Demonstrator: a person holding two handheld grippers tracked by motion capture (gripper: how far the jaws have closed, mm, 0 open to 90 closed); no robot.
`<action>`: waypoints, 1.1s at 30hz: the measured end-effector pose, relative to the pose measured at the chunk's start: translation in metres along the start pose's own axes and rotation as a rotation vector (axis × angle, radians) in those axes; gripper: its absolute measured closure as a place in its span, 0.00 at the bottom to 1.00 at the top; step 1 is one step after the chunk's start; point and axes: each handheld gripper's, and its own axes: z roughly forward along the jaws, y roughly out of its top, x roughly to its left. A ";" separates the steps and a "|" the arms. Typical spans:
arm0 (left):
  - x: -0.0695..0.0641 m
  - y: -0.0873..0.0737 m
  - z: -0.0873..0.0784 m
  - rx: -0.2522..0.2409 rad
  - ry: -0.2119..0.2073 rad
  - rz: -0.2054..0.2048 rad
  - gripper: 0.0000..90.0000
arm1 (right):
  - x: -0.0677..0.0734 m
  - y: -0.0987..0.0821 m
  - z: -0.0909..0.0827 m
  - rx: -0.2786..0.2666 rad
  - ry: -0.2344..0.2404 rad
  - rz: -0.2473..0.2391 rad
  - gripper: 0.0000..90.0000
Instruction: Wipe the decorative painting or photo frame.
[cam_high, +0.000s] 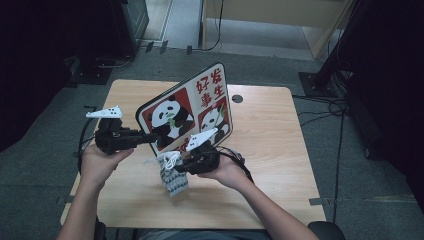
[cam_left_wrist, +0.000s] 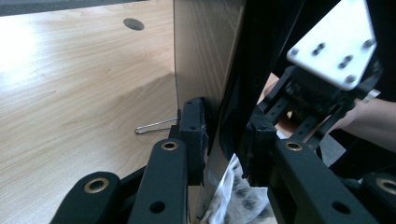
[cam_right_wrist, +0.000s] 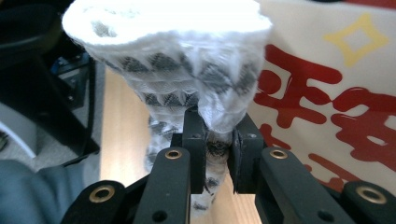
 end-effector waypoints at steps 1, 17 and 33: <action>0.000 0.000 0.000 -0.001 0.000 -0.001 0.82 | 0.000 0.001 -0.004 -0.003 0.010 -0.006 0.90; -0.001 0.000 -0.001 -0.003 0.006 0.000 0.83 | -0.002 0.058 -0.070 -0.121 -0.030 -0.025 0.90; -0.001 -0.001 0.000 -0.004 0.005 -0.002 0.83 | 0.002 0.147 -0.106 -0.182 -0.123 -0.034 0.90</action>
